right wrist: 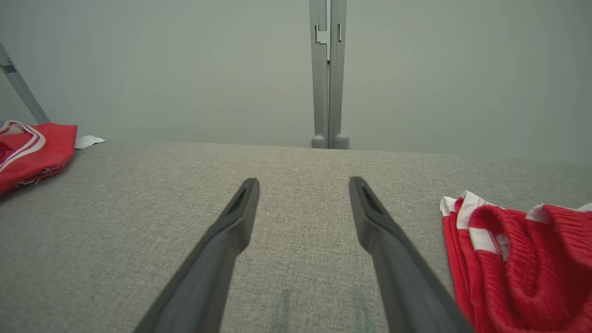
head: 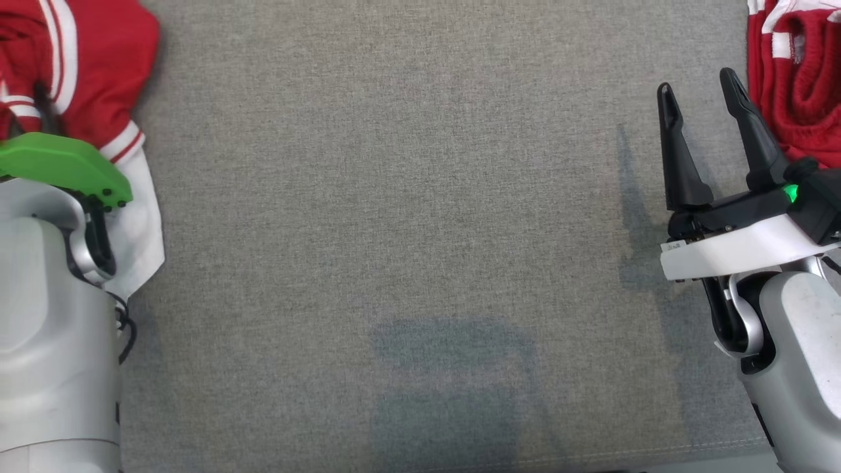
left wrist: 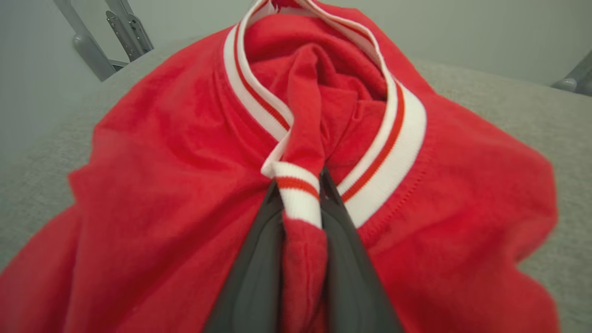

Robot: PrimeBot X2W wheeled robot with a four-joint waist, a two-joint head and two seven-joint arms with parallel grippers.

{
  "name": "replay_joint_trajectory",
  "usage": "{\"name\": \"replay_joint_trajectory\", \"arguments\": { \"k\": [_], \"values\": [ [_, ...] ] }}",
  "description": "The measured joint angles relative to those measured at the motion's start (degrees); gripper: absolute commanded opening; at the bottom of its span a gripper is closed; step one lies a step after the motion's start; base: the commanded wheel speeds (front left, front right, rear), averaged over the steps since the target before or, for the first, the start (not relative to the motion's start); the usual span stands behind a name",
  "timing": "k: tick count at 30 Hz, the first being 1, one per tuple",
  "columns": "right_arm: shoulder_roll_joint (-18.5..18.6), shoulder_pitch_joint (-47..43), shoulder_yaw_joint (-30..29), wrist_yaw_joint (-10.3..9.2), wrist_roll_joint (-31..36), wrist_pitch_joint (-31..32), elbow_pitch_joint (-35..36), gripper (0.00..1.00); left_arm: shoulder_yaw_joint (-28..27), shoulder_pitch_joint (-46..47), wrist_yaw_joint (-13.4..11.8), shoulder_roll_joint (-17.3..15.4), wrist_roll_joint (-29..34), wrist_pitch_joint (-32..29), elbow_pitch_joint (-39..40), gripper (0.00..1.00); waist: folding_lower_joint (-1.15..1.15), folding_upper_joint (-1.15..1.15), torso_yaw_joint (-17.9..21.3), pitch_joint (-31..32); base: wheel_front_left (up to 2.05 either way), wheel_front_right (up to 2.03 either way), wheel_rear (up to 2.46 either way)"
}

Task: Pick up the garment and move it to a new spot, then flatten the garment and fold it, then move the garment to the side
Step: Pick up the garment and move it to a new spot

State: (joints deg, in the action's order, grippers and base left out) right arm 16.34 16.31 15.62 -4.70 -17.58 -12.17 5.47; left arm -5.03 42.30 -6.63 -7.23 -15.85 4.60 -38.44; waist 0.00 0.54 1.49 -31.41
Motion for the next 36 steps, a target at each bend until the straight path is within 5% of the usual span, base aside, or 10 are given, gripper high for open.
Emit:
{"name": "replay_joint_trajectory", "arguments": {
  "k": [7, 17, 22, 27, 36],
  "values": [
    [-1.29, 0.89, -0.01, 0.08, -0.22, -0.99, -3.19, 1.0, 3.64, 0.15, 5.7, 4.89, -1.62, 4.53, 2.08, 0.0, 0.0, 0.0, -1.04, 4.0, 0.0, 0.0, 0.0],
    [-3.42, 0.7, -0.13, 0.38, -1.32, -1.92, -6.93, 1.0, 9.22, 1.09, 12.2, 6.61, -5.36, 6.89, 5.97, 0.0, 0.0, 0.0, -2.36, 11.04, 0.0, 0.0, 0.0],
    [-4.7, -0.38, 0.69, 0.85, -2.18, -2.01, -9.06, 1.0, 11.04, 1.08, 12.77, 6.61, -13.12, 6.25, 6.23, 0.0, 0.0, 0.0, -2.15, 14.83, 0.0, 0.0, 0.0],
    [-6.38, -1.86, 2.54, 1.7, -2.26, -2.01, -11.02, 1.0, 20.13, -0.76, 13.22, 6.02, -27.63, 3.57, 7.94, 0.0, 0.0, 0.0, -0.57, 18.32, 0.0, 0.0, 0.0],
    [-7.1, -3.18, 3.21, 1.85, -2.57, -2.1, -11.6, 1.0, 34.88, -4.54, 13.15, 5.92, -37.88, 1.37, 15.35, 0.0, 0.0, 0.0, 5.5, 21.63, 0.0, 0.0, 0.0]
  ]
}}
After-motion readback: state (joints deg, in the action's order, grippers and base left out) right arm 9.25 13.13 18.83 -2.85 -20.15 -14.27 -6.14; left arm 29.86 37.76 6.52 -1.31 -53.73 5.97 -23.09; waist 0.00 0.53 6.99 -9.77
